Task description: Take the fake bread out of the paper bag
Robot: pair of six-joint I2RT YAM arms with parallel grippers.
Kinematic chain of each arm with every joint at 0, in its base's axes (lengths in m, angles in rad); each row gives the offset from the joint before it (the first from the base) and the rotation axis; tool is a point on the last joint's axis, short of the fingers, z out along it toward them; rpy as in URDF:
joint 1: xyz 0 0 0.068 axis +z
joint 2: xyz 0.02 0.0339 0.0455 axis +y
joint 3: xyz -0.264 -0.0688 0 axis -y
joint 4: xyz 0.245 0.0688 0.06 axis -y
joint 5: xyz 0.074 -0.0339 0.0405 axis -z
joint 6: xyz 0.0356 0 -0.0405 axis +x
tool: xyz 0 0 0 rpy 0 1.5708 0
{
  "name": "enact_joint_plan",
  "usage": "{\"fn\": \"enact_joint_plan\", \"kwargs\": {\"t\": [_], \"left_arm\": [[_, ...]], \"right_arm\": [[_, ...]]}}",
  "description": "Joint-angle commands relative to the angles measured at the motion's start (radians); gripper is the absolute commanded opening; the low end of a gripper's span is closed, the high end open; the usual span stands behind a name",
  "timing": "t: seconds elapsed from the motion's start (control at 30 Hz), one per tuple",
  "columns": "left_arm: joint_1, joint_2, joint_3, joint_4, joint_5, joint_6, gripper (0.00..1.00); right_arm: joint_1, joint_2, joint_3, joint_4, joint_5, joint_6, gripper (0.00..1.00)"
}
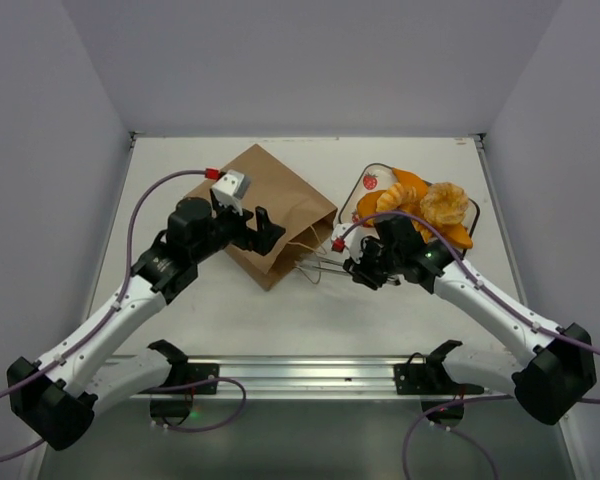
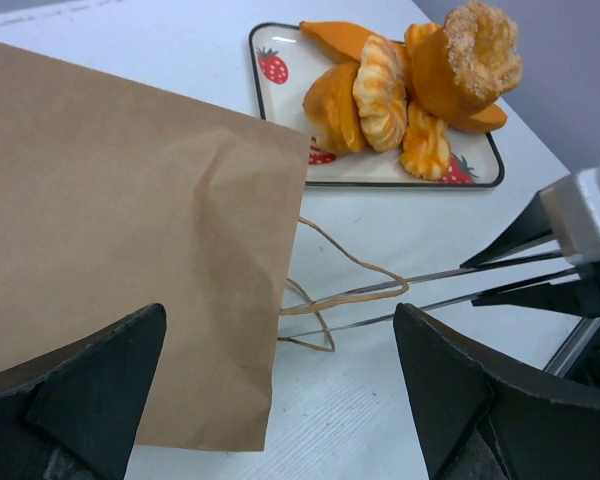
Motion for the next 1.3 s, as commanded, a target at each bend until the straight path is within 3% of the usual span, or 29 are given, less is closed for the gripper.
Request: {"fn": "enact_joint_plan", "kwargs": {"t": [0.0, 0.03, 0.17, 0.33, 0.43, 0.53, 0.9, 1.07, 1.27], "left_arm": [[-0.003, -0.086, 0.032, -0.063, -0.055, 0.056, 1.0], [-0.002, -0.088, 0.052, -0.084, -0.145, 0.065, 1.0], [0.082, -0.038, 0.071, -0.124, -0.271, 0.074, 0.99], [0.37, 0.077, 0.06, -0.069, -0.184, -0.061, 0.96], [0.473, 0.128, 0.026, 0.017, -0.094, -0.131, 0.92], [0.535, 0.194, 0.025, 0.074, -0.109, -0.157, 0.87], [0.626, 0.409, 0.066, 0.289, -0.144, -0.101, 0.8], [0.64, 0.489, 0.078, 0.321, -0.072, -0.078, 0.73], [0.731, 0.559, 0.078, 0.387, 0.084, -0.124, 0.68]], "right_arm": [[-0.003, 0.031, 0.064, 0.058, -0.014, -0.008, 0.36], [-0.003, 0.038, 0.065, 0.067, -0.012, -0.003, 0.36], [-0.003, 0.057, 0.065, 0.087, -0.012, 0.003, 0.36], [-0.003, 0.071, 0.062, 0.097, -0.006, 0.004, 0.36], [-0.004, 0.074, 0.056, 0.11, -0.004, 0.006, 0.36], [-0.004, 0.088, 0.059, 0.126, -0.017, 0.012, 0.36], [-0.006, 0.123, 0.065, 0.138, -0.046, 0.021, 0.36], [-0.006, 0.134, 0.064, 0.14, -0.049, 0.021, 0.36], [-0.004, 0.145, 0.064, 0.14, -0.055, 0.023, 0.36]]}}
